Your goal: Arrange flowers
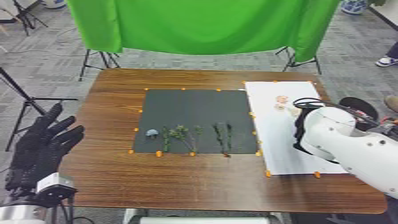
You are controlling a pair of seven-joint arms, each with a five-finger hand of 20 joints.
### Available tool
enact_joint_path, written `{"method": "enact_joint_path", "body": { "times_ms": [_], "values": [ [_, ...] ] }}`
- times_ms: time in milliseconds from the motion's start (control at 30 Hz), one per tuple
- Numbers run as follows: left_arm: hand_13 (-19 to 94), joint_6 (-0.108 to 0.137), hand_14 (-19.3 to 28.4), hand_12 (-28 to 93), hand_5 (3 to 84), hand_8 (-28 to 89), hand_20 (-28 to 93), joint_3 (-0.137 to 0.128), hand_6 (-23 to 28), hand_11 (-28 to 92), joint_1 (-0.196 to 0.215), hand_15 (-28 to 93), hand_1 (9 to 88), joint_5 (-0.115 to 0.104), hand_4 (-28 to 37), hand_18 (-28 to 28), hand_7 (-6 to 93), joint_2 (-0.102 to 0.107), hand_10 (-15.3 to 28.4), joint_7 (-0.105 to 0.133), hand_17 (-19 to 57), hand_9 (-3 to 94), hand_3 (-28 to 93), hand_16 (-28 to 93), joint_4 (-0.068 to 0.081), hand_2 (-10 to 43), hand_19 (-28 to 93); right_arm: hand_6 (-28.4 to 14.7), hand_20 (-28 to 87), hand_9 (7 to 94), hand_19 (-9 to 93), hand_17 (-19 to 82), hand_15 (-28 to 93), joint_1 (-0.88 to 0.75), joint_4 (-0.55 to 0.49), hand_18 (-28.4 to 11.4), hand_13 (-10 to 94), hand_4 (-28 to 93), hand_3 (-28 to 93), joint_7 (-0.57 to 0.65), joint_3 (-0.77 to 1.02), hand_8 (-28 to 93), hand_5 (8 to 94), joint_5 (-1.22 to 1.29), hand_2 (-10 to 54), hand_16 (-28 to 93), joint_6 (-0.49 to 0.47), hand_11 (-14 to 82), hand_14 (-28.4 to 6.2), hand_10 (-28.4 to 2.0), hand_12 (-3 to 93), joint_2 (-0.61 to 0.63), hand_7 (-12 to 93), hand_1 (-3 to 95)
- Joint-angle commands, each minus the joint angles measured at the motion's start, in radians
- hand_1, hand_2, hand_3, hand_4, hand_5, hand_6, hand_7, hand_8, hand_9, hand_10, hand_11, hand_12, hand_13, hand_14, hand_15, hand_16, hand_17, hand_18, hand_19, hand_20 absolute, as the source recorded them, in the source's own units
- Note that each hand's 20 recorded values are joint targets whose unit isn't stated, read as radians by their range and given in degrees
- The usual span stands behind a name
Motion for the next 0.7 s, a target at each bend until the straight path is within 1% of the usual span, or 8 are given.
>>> {"method": "enact_joint_path", "body": {
  "times_ms": [33,200,233,267,300,400,633,700],
  "values": [
    [19,0.005,27.7,11,32.8,-7,-4,-0.002,8.2,23,0.015,55,28.8,-0.006,-21.6,28.4,7.2,0.002,18.8,0.003,-6.6,26.9,61,-12,0.000,8.7,58,-2.8,-25,89.6,93,61,35,-0.038,-0.074,-7.7,85,-28,71,-0.038,0.038,9,73.8,-0.076,-9.5,26,0.068,7.3,-3.5,-9.2,30.9,0.022,34,64.8],
    [19,0.003,27.7,11,32.8,-7,-4,-0.010,8.2,23,0.022,55,28.8,-0.006,-21.6,28.4,7.2,0.003,18.8,0.004,-6.6,26.8,61,-12,-0.003,8.7,58,-3.1,-20,90.6,93,60,34,-0.034,-0.127,-8.6,86,-27,72,-0.064,0.065,9,75.1,-0.110,-9.5,27,0.082,7.4,-3.6,-9.3,31.3,0.027,34,64.5],
    [19,0.011,27.7,11,32.8,-7,-4,-0.012,8.2,23,0.030,55,28.8,-0.018,-21.6,28.4,7.2,0.015,18.9,0.020,-6.6,26.8,61,-12,-0.004,8.7,58,-3.1,-19,90.7,93,60,34,-0.026,-0.134,-8.7,86,-27,72,-0.076,0.069,9,75.2,-0.111,-9.5,27,0.073,7.4,-3.6,-9.3,31.5,0.021,34,64.5],
    [19,0.004,27.7,11,32.8,-7,-4,-0.015,8.2,23,0.020,55,28.9,-0.004,-21.6,28.4,7.2,0.002,18.9,-0.002,-6.6,26.8,61,-12,-0.004,8.7,58,-3.1,-18,90.7,93,60,34,-0.031,-0.151,-8.8,86,-27,72,-0.083,0.076,9,75.3,-0.118,-9.5,27,0.078,7.3,-3.5,-9.3,31.5,0.021,34,64.5],
    [19,0.011,27.7,11,32.9,-7,-4,-0.017,8.2,23,0.029,55,28.8,-0.016,-21.6,28.4,7.2,0.015,18.8,0.017,-6.6,26.8,61,-12,-0.005,8.7,58,-3.2,-18,90.8,93,60,34,-0.016,-0.164,-8.9,86,-27,72,-0.100,0.067,9,75.3,-0.129,-9.5,27,0.076,7.3,-3.6,-9.3,31.5,0.012,34,64.4],
    [19,0.020,27.7,11,32.9,-7,-4,-0.023,8.2,23,0.048,55,28.7,-0.030,-21.7,28.4,7.2,0.031,18.9,0.035,-6.6,26.8,61,-12,-0.008,8.7,58,-3.2,-16,91.1,93,60,35,0.023,-0.193,-9.2,86,-27,72,-0.135,0.040,10,75.5,-0.133,-9.5,27,0.066,7.4,-3.6,-9.4,31.6,-0.021,33,64.3],
    [19,0.030,27.6,11,32.9,-7,-4,-0.060,8.2,23,0.078,56,28.9,-0.025,-21.5,28.4,7.3,0.002,18.7,0.030,-6.6,26.8,61,-12,-0.018,8.6,58,-2.7,-8,91.4,93,59,36,0.150,-0.194,-9.9,87,-27,73,-0.249,-0.047,10,75.4,-0.125,-9.5,27,0.011,7.3,-2.7,-9.1,31.6,-0.239,34,63.6],
    [19,0.023,27.6,11,33.0,-7,-4,-0.067,8.2,24,0.068,56,29.0,-0.002,-21.3,28.4,7.3,-0.020,18.7,0.003,-6.5,26.9,61,-12,-0.019,8.6,59,-2.1,-7,91.4,93,58,36,0.195,-0.173,-10.0,87,-27,73,-0.266,-0.095,10,74.7,-0.136,-9.5,27,0.016,7.4,-2.6,-9.0,31.8,-0.304,35,63.0]
  ]
}}
